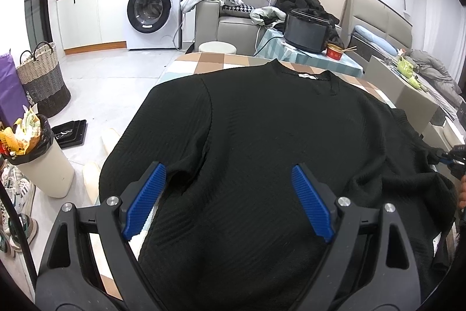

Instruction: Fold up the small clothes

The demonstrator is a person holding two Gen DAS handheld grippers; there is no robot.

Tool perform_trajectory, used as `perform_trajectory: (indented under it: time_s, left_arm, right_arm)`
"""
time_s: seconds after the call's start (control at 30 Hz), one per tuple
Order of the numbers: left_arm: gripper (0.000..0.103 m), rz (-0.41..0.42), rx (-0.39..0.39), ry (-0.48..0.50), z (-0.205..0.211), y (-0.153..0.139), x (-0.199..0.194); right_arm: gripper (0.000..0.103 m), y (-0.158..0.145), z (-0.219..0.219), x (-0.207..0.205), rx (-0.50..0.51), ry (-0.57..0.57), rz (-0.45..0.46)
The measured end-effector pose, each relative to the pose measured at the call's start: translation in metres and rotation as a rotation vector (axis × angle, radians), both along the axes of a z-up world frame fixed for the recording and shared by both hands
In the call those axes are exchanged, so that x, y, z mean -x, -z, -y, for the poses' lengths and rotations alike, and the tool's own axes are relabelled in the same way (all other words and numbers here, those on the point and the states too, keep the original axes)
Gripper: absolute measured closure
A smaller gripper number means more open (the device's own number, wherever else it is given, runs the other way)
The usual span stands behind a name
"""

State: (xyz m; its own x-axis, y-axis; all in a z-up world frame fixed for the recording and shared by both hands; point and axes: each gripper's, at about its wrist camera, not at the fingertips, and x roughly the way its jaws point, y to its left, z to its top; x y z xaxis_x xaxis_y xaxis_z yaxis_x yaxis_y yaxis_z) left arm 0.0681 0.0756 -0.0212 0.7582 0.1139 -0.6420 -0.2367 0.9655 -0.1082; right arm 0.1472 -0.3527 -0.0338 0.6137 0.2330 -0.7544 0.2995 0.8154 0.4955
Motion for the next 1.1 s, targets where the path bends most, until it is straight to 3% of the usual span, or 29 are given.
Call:
perform_trajectory:
  time_s: [0.1, 0.17, 0.33, 0.4, 0.47, 0.67, 0.8, 1.0, 1.1]
  left_arm:
    - [0.016, 0.000, 0.004, 0.001, -0.003, 0.001, -0.002]
    - [0.016, -0.003, 0.004, 0.002, -0.003, 0.002, -0.002]
    - [0.016, 0.007, 0.003, 0.022, -0.001, 0.001, -0.005]
    - [0.016, 0.007, 0.003, 0.027, 0.000, 0.002, -0.006]
    - [0.016, 0.005, 0.003, 0.030, 0.001, 0.002, -0.007]
    - [0.016, -0.002, -0.009, 0.024, 0.004, 0.002, -0.006]
    - [0.016, -0.007, -0.007, 0.015, 0.001, 0.004, -0.006]
    - [0.016, 0.003, 0.000, 0.024, 0.002, 0.003, -0.011]
    - [0.016, 0.013, 0.007, 0.026, 0.002, 0.001, -0.009]
  right_arm:
    - [0.095, -0.001, 0.003, 0.011, 0.089, 0.013, -0.051]
    - [0.091, -0.002, 0.010, 0.018, 0.094, 0.038, -0.057]
    - [0.063, -0.001, 0.028, 0.033, 0.109, 0.072, -0.039]
    - [0.062, 0.007, 0.032, 0.026, 0.090, 0.055, -0.054]
    - [0.062, 0.015, 0.031, 0.016, 0.081, 0.028, -0.070]
    - [0.063, 0.025, 0.014, -0.012, 0.177, -0.030, -0.096]
    - [0.086, 0.016, 0.009, -0.009, 0.243, -0.055, -0.039]
    - [0.089, -0.021, 0.000, -0.008, 0.229, -0.083, 0.108]
    - [0.089, -0.052, -0.019, -0.020, 0.207, -0.149, 0.201]
